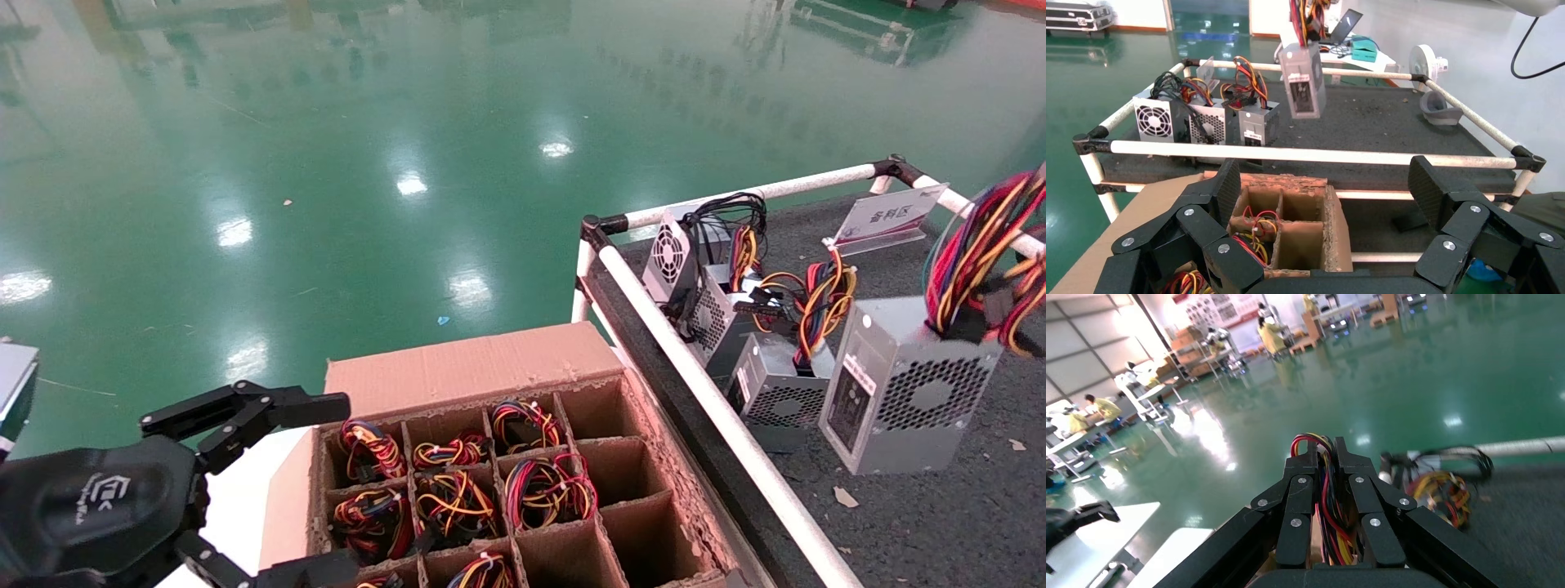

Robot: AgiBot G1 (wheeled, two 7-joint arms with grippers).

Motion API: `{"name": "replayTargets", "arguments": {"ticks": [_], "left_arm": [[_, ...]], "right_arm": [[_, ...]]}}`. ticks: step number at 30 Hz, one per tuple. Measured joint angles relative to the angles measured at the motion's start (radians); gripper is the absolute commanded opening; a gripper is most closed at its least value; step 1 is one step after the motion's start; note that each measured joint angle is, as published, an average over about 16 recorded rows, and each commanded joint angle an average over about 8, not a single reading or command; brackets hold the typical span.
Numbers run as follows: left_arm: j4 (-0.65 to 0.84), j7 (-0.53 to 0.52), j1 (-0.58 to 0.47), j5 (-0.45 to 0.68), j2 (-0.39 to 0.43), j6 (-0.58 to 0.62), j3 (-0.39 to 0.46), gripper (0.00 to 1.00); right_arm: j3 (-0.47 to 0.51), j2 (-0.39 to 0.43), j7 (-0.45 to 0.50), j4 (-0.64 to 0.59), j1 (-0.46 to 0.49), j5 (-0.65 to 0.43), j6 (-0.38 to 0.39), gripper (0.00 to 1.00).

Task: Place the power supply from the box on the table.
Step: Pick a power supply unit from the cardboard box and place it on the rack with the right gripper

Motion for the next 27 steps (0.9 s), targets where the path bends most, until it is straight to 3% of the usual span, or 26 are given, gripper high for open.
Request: {"name": "replayTargets", "arguments": {"ticks": [27], "left_arm": [[0.0, 0.0, 0.0, 0.0, 0.0, 0.0, 0.0, 1.0]], "right_arm": [[-0.163, -0.125, -0.124, -0.091, -0.003, -0.052, 0.0, 0.0]]}}
